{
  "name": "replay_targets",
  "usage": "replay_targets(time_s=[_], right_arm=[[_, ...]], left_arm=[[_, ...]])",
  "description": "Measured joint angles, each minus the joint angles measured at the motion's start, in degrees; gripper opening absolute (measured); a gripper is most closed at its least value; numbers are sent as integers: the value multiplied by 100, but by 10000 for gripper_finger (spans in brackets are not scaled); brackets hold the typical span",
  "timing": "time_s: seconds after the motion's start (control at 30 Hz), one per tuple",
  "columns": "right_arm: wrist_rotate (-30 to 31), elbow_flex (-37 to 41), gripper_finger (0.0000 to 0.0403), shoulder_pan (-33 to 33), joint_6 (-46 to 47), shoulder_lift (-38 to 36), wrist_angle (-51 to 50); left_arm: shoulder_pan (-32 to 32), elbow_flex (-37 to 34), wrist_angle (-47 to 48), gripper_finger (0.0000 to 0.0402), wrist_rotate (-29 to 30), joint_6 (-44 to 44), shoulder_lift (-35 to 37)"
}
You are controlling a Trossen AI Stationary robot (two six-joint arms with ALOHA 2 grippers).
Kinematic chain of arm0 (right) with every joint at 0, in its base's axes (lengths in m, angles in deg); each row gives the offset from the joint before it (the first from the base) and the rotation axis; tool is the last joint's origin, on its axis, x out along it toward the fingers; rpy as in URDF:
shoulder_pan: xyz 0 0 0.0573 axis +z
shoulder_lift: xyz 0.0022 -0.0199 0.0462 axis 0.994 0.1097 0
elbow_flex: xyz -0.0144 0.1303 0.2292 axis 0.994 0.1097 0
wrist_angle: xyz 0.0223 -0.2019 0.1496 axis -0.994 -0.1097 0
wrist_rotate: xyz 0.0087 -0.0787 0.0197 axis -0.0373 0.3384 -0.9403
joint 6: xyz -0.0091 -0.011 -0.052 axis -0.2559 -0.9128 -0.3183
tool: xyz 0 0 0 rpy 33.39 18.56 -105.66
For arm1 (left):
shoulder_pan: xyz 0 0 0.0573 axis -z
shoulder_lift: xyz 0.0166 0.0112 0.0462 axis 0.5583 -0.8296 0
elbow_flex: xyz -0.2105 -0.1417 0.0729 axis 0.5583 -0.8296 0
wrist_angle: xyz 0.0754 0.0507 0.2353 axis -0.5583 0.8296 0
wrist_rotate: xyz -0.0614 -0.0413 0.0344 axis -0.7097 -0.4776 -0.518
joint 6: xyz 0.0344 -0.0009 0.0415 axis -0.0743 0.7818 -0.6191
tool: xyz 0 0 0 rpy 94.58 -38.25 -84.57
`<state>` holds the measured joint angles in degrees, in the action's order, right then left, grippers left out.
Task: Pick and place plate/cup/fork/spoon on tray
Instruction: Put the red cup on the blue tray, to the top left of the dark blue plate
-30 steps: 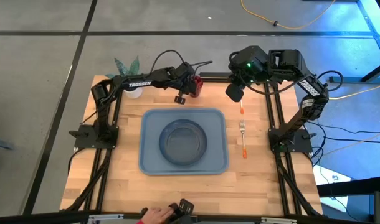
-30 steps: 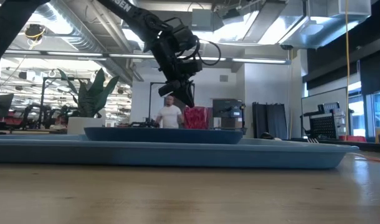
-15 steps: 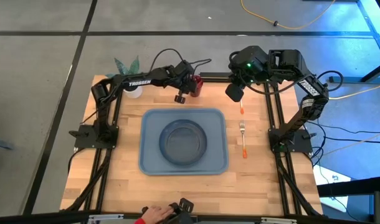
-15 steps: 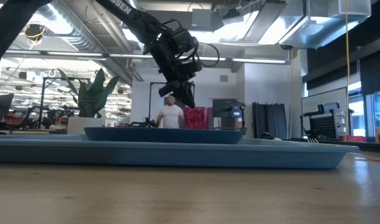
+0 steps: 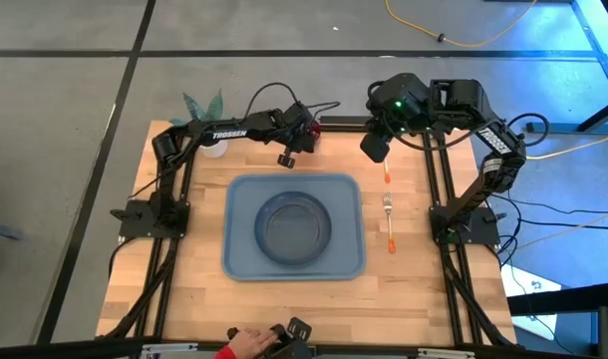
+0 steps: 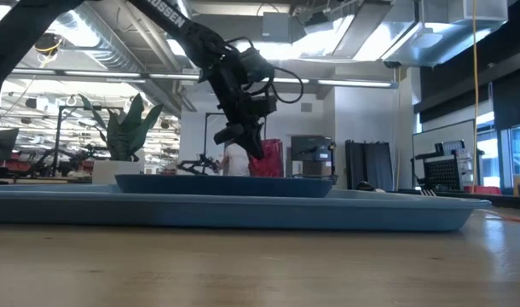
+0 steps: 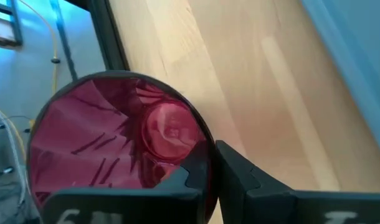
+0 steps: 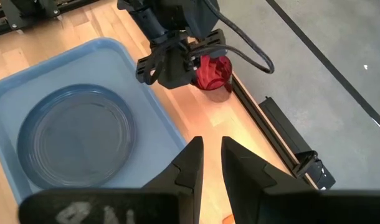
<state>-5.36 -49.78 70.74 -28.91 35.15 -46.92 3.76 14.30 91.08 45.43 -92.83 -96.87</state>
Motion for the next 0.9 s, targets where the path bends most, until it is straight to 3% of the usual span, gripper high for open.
replay_targets(time_s=[0.17, 0.33, 0.5, 0.67, 0.9], right_arm=[[2, 0, 61, 1, -10, 0, 0], [7, 0, 62, -57, -7, 0, 0], [63, 0, 62, -140, -43, 0, 0], [-37, 0, 61, -151, -396, 0, 0], [-625, 0, 61, -148, -820, 0, 0]], left_arm=[[111, 26, 102, 6, 64, 4, 12], [218, 673, 1300, 4, -33, 198, 39], [219, 1731, 2667, 3, -413, 892, 101], [222, 2608, 4180, 3, -432, 1545, 86], [340, 2893, 5567, 3, -714, 2007, 450]])
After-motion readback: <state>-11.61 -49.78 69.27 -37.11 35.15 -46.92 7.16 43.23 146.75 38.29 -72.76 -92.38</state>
